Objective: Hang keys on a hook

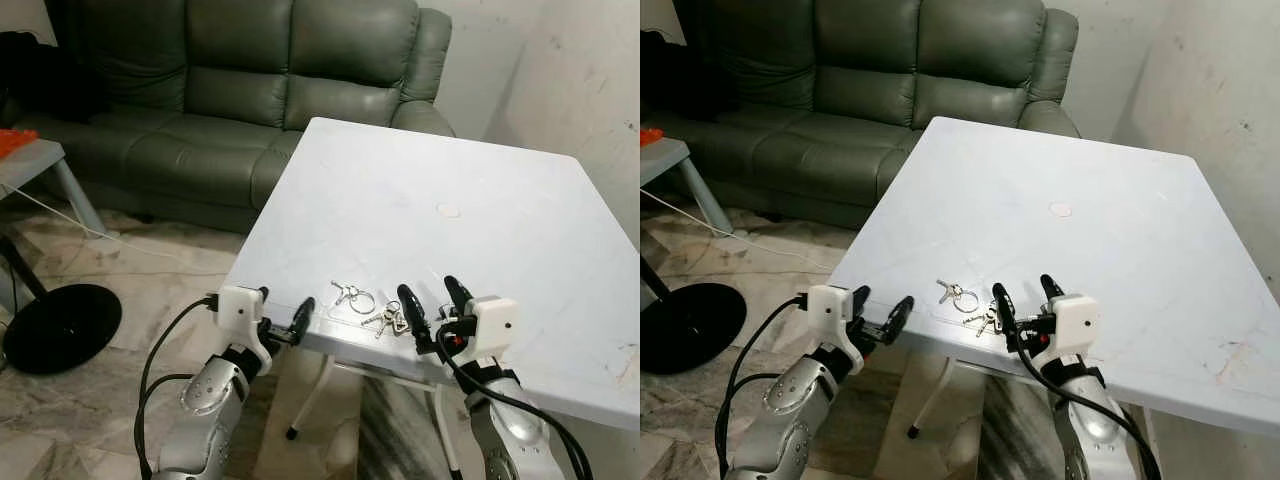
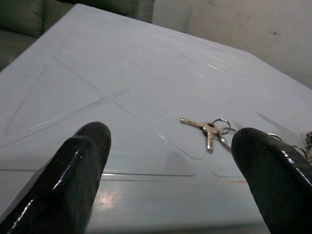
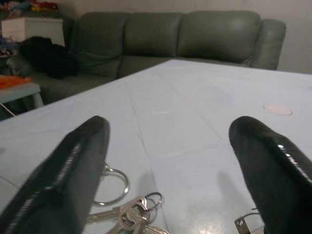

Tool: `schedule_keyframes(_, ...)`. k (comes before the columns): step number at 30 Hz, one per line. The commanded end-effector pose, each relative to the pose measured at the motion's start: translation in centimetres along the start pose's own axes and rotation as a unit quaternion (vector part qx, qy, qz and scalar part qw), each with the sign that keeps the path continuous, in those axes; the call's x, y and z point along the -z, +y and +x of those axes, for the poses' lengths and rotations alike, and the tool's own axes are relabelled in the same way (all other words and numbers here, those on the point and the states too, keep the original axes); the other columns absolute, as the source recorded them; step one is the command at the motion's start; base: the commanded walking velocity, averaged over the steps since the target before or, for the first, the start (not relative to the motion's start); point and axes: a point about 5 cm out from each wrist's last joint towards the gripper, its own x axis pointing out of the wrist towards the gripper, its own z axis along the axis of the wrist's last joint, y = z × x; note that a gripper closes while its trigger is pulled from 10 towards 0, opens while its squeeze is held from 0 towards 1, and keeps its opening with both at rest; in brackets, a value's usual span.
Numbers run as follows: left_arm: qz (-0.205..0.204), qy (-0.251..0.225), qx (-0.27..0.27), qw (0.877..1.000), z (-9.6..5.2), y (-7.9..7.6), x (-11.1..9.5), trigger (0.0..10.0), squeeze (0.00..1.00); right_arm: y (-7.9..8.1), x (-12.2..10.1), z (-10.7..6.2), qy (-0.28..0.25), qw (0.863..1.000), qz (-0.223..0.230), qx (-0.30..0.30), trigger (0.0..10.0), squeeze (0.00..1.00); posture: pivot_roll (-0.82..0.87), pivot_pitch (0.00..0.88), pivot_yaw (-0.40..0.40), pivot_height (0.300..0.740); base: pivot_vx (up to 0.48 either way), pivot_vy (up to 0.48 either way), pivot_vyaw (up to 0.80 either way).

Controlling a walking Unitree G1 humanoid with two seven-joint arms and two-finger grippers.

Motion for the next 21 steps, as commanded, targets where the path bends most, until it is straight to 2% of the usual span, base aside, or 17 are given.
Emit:
schedule_keyframes(1, 0.009, 0.004, 0.02, 1.0, 0.0, -0.7, -0.2, 10.0, 0.0, -0.9, 0.0, 0.3, 0.012, 1.0, -0.005, 0.008, 10.0, 0.21, 0.01, 0.016, -0.073, 0.74, 0.0, 0.0, 0.0)
schedule_keyframes(2, 0.008, 0.005, 0.028, 1.0, 0.0, -0.9, -0.2, 10.0, 0.0, -1.1, 0.1, 0.6, 0.018, 1.0, -0.005, 0.013, 10.0, 0.0, 0.01, 0.016, -0.073, 0.74, 0.0, 0.0, 0.0)
schedule_keyframes(6, 0.017, 0.009, 0.057, 0.998, -0.1, -2.0, -0.3, 10.0, 0.0, -2.8, 0.0, 2.0, 0.035, 0.999, -0.027, 0.025, 10.0, 0.0, 0.01, 0.03, -0.071, 0.74, 0.0, 0.0, 0.0)
schedule_keyframes(13, 0.021, 0.016, 0.069, 0.997, -0.5, -2.6, -0.2, 10.0, 0.0, -4.9, -0.5, 3.0, 0.051, 0.997, -0.052, 0.029, 10.0, 0.0, 0.0, 0.049, -0.071, 0.74, 0.0, 0.0, 0.0)
schedule_keyframes(18, 0.017, 0.023, 0.071, 0.997, -0.8, -3.0, 0.0, 10.0, 0.0, -7.4, -1.4, 3.5, 0.062, 0.995, -0.082, -0.006, 10.0, 0.0, 0.0, 0.062, -0.069, 0.74, 0.0, 0.0, 0.0)
schedule_keyframes(21, 0.016, 0.026, 0.071, 0.997, -0.9, -3.1, 0.1, 10.0, 0.0, -8.3, -1.9, 3.4, 0.067, 0.994, -0.082, -0.03, 10.0, 0.0, 0.0, 0.064, -0.07, 0.74, 0.0, 0.0, 0.0)
